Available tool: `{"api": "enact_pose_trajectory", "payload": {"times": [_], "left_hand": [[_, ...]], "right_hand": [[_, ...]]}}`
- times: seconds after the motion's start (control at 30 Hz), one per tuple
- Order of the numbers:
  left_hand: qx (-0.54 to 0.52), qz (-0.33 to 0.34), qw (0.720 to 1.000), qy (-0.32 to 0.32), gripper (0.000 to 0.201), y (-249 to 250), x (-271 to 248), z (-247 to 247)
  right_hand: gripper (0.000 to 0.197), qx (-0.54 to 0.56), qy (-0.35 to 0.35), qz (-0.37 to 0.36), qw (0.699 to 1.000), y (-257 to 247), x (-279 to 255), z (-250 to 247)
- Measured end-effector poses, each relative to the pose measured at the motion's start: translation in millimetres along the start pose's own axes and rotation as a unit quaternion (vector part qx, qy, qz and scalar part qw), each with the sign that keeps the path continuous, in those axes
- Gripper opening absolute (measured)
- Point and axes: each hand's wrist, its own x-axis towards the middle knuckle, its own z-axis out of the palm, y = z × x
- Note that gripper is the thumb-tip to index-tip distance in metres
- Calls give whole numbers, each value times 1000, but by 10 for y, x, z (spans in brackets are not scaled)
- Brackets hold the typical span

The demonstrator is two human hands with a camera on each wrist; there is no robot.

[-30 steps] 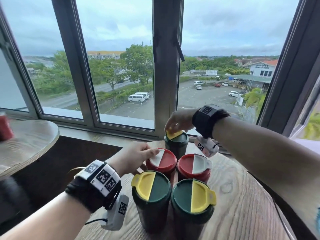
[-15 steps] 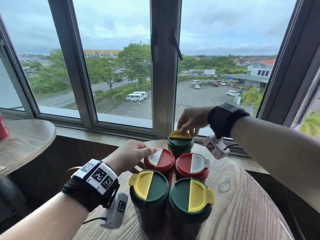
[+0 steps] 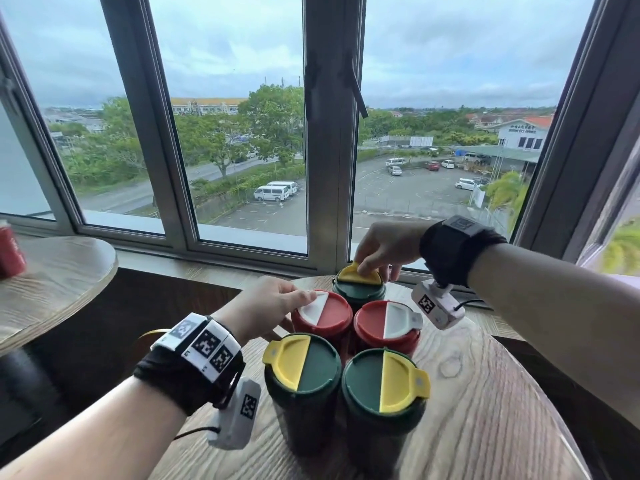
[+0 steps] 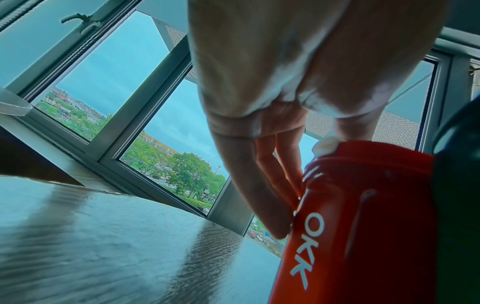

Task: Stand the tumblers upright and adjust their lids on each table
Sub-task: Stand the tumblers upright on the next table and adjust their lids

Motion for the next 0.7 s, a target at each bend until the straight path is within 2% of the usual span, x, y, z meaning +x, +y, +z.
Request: {"api": "enact_pose_trajectory", "payload": {"times": [0.17, 0.27, 0.4, 0.53, 0.7], "left_hand": [[51, 10, 999, 11, 48, -11, -1, -7], [88, 7, 996, 19, 49, 16, -63, -21], [103, 11, 992, 68, 53, 24, -258, -89], [106, 16, 987, 122, 62, -67, -643, -155], [83, 18, 981, 177, 33, -227, -1352, -186]], "right_hand": [[32, -15, 36, 4, 999, -35, -86, 46], [42, -52, 70, -15, 996, -79, -194, 51], [53, -84, 99, -38, 991, -168, -450, 57], [52, -137, 124, -80, 980, -340, -774, 77], [52, -155, 137, -146, 967, -650, -1354, 195]]}}
